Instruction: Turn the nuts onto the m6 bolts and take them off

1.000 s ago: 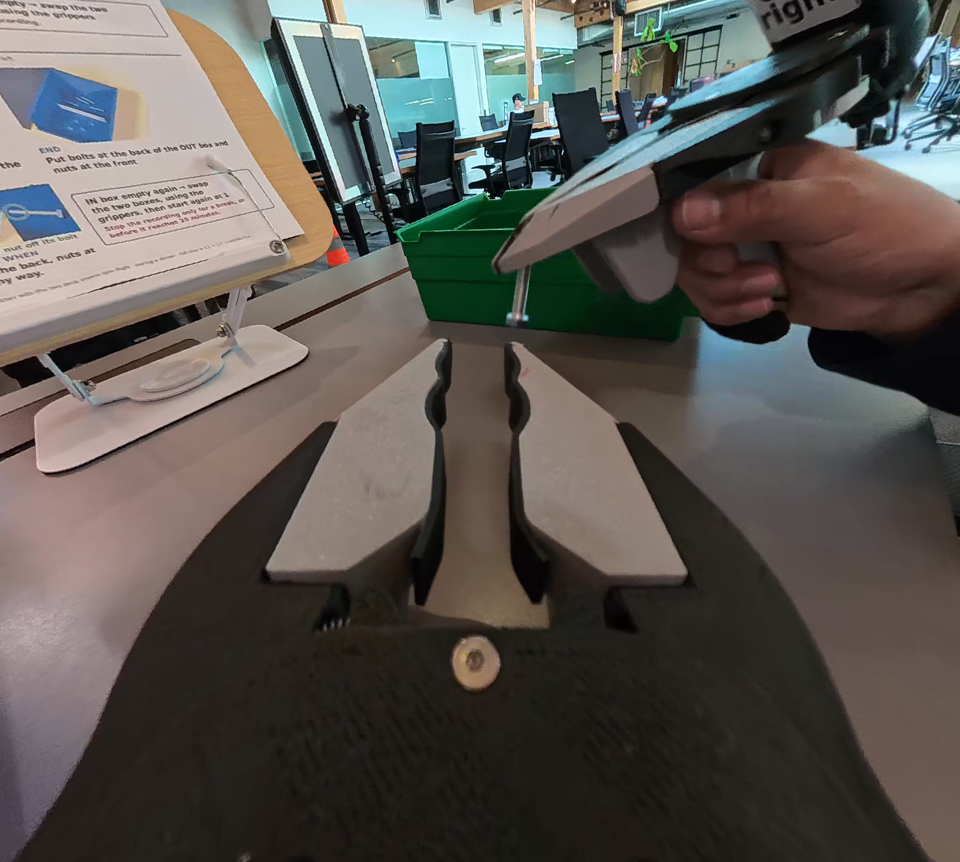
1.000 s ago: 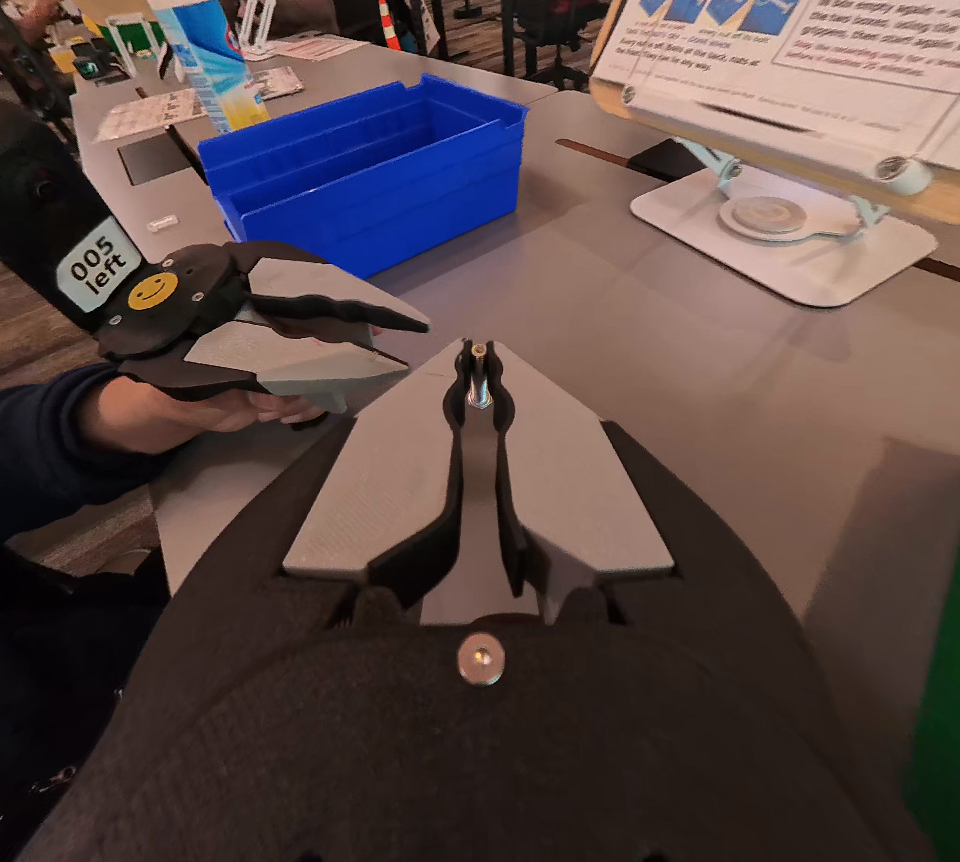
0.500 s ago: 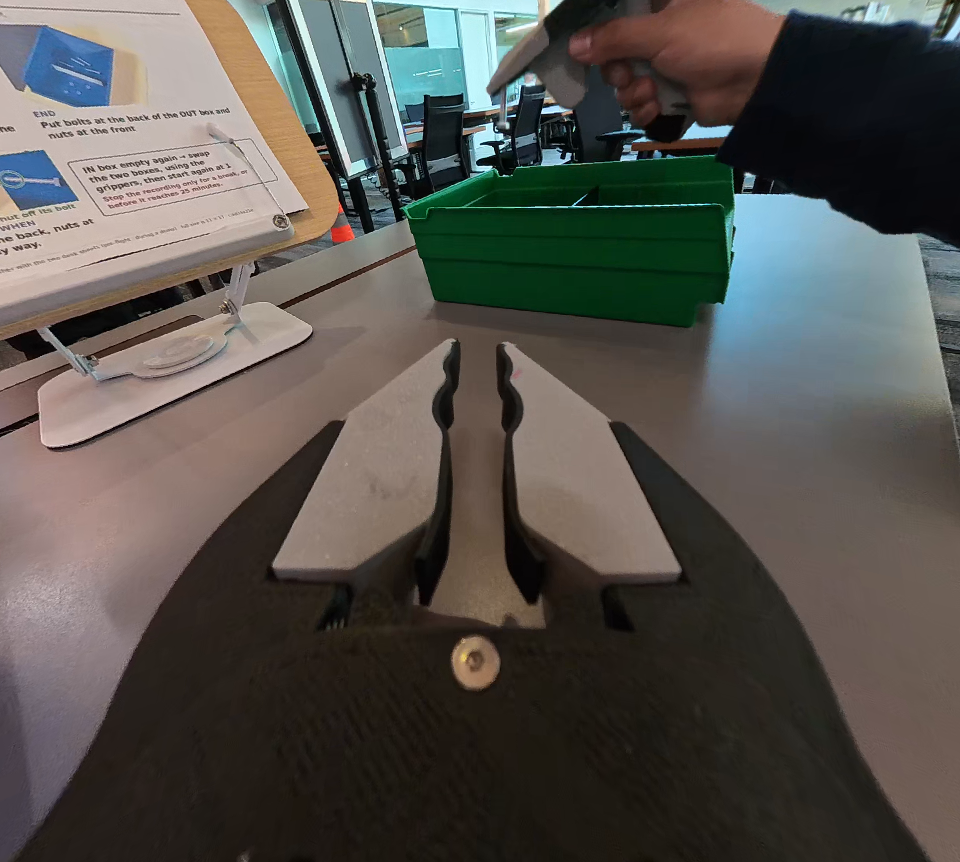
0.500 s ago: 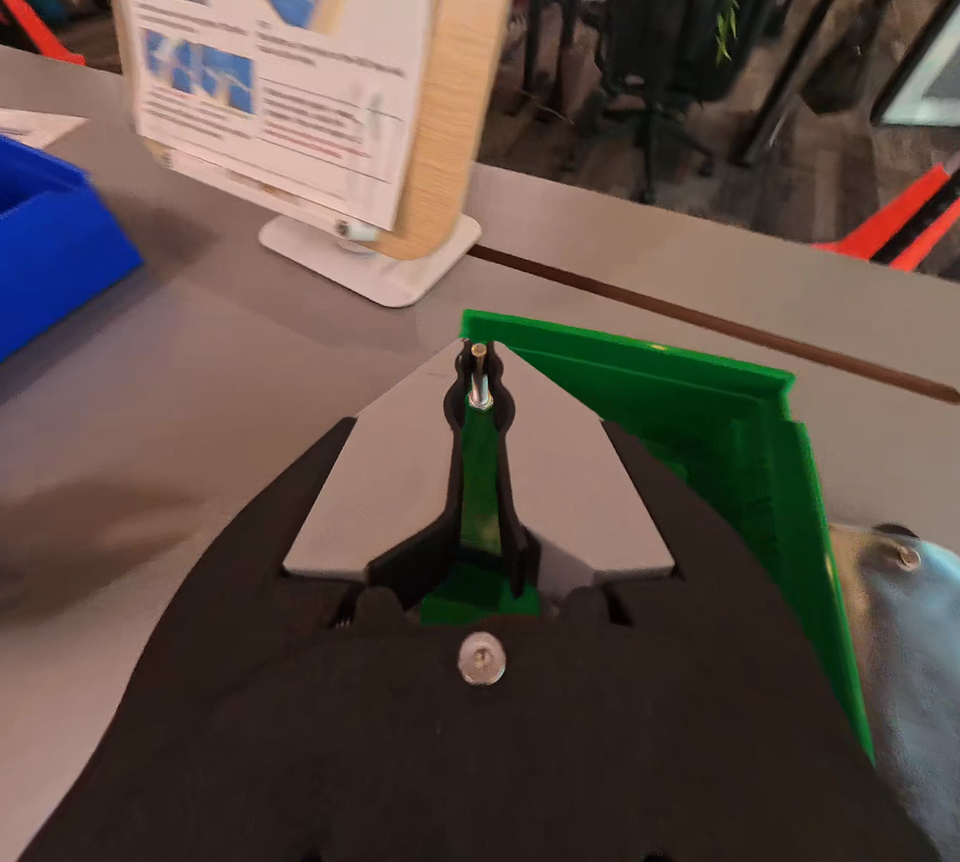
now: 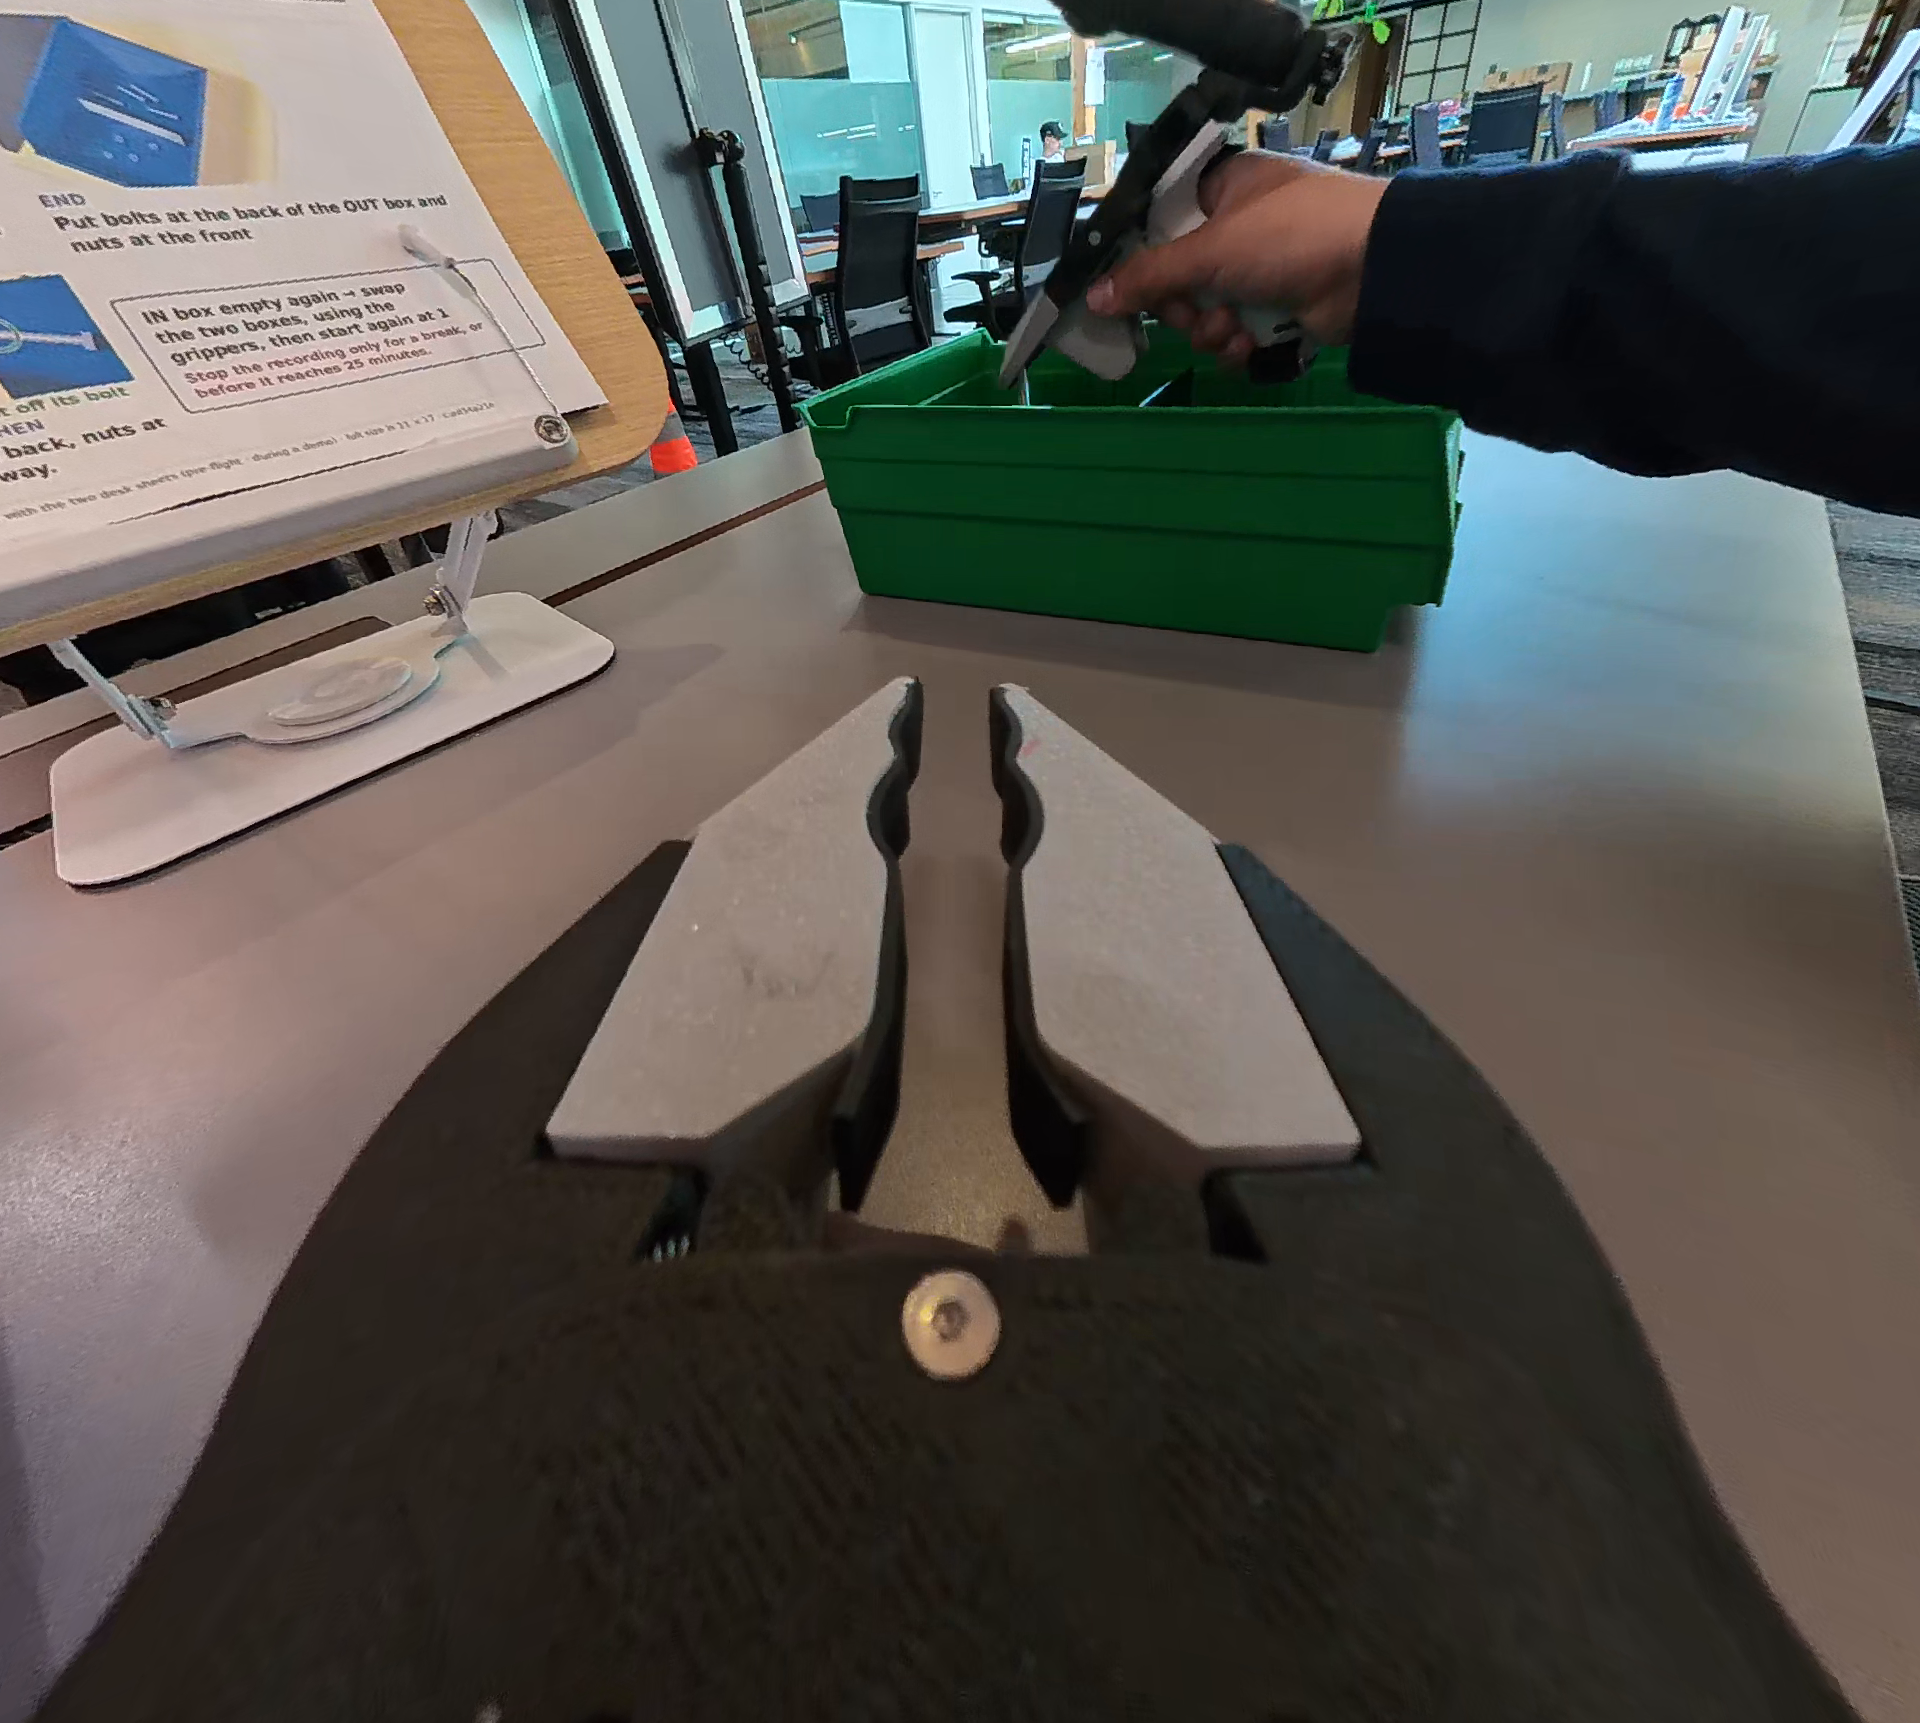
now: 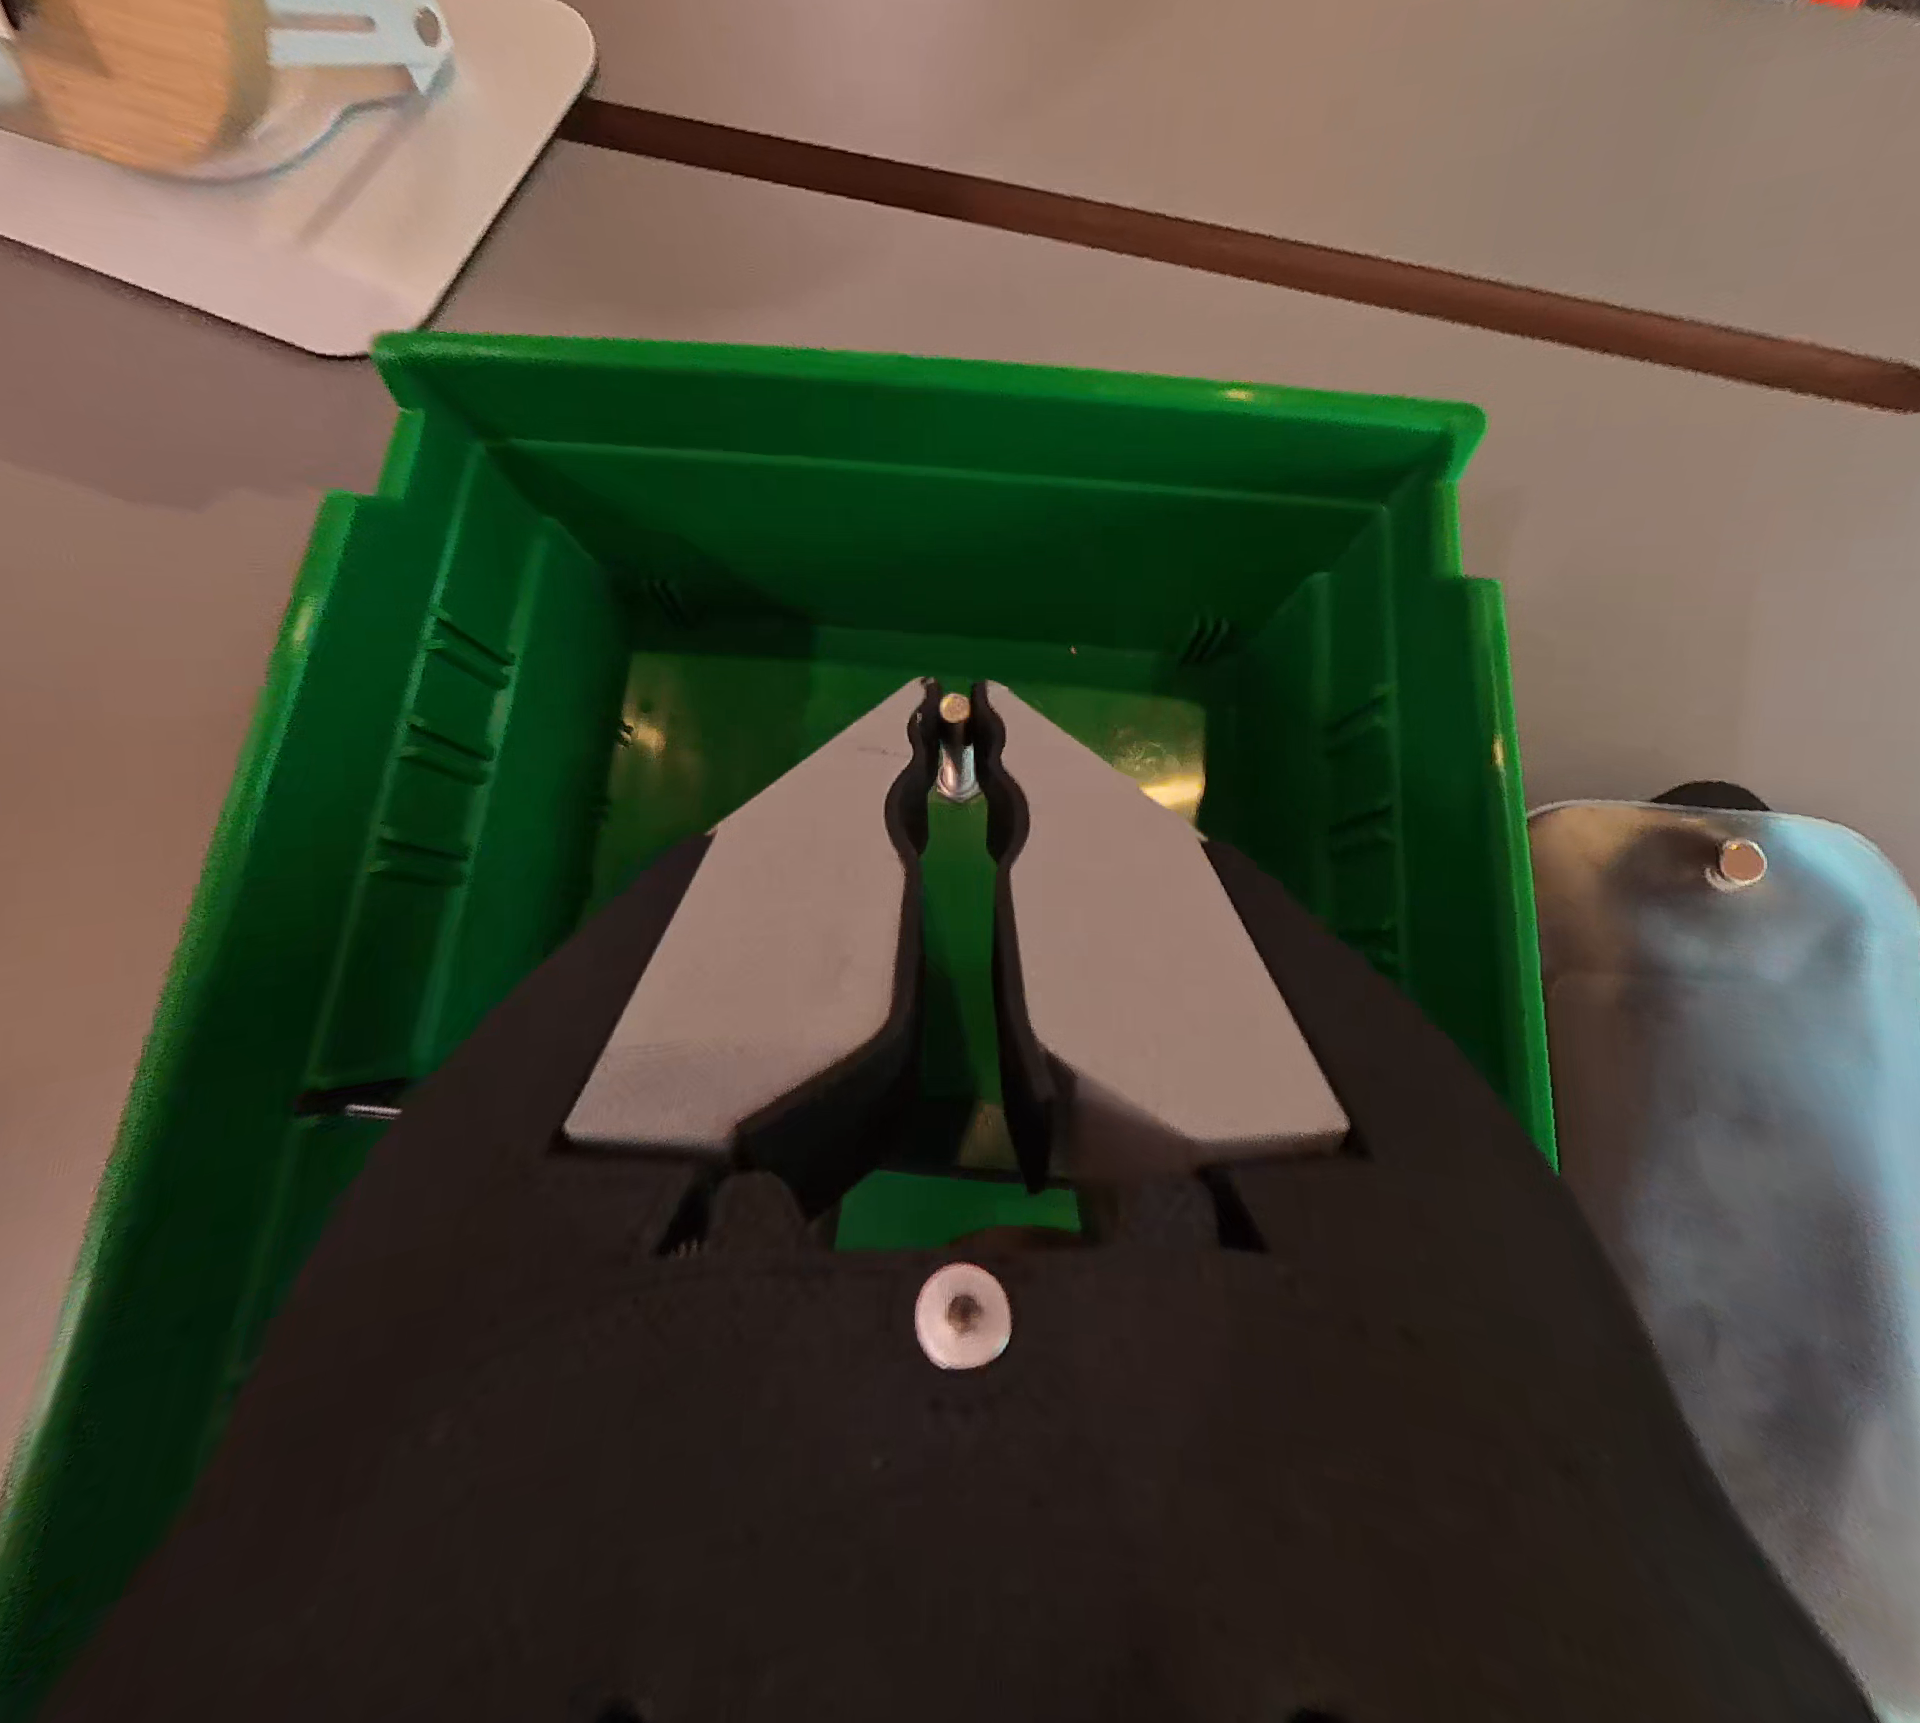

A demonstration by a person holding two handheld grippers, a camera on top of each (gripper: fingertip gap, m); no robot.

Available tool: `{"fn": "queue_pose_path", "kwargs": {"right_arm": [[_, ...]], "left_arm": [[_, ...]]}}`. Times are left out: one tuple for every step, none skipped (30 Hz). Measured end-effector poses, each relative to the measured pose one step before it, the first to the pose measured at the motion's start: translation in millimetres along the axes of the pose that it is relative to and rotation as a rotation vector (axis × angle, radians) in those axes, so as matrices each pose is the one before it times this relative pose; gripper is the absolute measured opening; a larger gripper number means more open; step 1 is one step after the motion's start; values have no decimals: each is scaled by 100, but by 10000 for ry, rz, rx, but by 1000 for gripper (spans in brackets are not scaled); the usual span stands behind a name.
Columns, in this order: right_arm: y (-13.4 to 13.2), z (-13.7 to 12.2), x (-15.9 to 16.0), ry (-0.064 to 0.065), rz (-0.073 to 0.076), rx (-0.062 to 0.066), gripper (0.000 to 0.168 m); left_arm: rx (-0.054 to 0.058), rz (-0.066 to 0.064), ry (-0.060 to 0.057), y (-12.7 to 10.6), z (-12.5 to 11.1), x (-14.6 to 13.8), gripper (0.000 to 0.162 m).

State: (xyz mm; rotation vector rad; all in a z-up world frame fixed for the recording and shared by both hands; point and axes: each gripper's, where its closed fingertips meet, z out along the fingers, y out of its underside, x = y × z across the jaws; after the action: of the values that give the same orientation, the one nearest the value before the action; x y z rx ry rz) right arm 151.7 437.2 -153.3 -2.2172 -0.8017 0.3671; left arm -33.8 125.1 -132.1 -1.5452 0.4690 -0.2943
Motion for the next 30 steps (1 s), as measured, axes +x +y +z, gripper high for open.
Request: {"fn": "queue_pose_path", "kwargs": {"right_arm": [[431,214,225,12,70,-182,3],[365,176,166,-11,61,-158,5],[284,118,169,3,32,-101,7],[294,95,192,38,23,-102,8],[296,65,252,82,51,-124,10],[140,-45,224,94,59,-60,13],[-167,-249,124,93,69,105,17],[-549,-523,-86,51,58,322,20],[-815,-743,-432,-54,17,456,22],[-951,-839,-698,-116,-35,493,23],[-995,-898,-934,-151,-111,473,25],[-941,-903,-1157,-197,-176,421,26],[-890,-842,-1342,-250,-202,373,26],[-785,-738,-1535,-321,-205,301,26],[-647,-633,-1680,-374,-188,220,26],[-574,-534,-1761,-382,-204,177,27],[-545,-465,-1817,-365,-237,174,27],[-511,-421,-1854,-349,-256,173,28],[-487,-378,-1913,-353,-242,196,29],[-518,-322,-2016,-399,-216,253,29],[-436,-173,-2111,-433,-159,300,29],[-271,38,-2189,-504,-59,316,29],[19,312,-2264,-600,42,286,28],[421,635,-2181,-626,67,156,27],[875,899,-1783,-494,41,-37,27],[1089,1087,-1247,-286,-20,-90,28],[1132,1184,-900,-170,-106,-53,29],[1235,1218,-537,-55,-127,-92,29],[1347,1228,-259,21,-80,-164,30],[1293,1179,-227,-37,5,-159,32]], "left_arm": [[0,-10,8,1,-5,10,11],[2,-8,-3,-1,-16,-12,11],[7,-10,-10,2,-4,-24,11],[3,-21,-3,-1,-12,-16,11],[1,-22,-1,3,-9,-26,11],[3,-14,1,-2,-7,-6,11],[0,0,2,10,0,3,11],[-6,14,5,6,1,28,11],[-15,22,14,17,17,35,11],[-20,16,15,22,27,44,11],[-23,4,17,29,25,33,11],[-20,-10,7,28,13,2,11],[-5,-29,6,9,14,-3,11],[11,-36,16,-11,-16,4,12],[6,-26,-2,-4,-6,-24,12],[-5,-22,-3,10,0,-25,12],[-7,-15,-5,12,3,-24,12],[-2,-9,-7,13,3,-16,12],[0,-14,-9,4,3,-38,12],[0,-23,-14,14,-1,-47,12],[5,-31,-10,-3,-11,-41,12],[7,-32,-2,-5,-1,-34,12],[3,-17,-10,-2,-3,-34,12],[7,3,-9,2,-8,-18,12],[23,15,7,-33,-23,32,12],[29,17,19,-30,-24,38,12],[24,11,24,-33,-23,36,13],[31,2,24,-41,-37,30,13],[23,-11,11,-30,-16,6,13],[10,-15,2,-12,-7,-13,13]]}}
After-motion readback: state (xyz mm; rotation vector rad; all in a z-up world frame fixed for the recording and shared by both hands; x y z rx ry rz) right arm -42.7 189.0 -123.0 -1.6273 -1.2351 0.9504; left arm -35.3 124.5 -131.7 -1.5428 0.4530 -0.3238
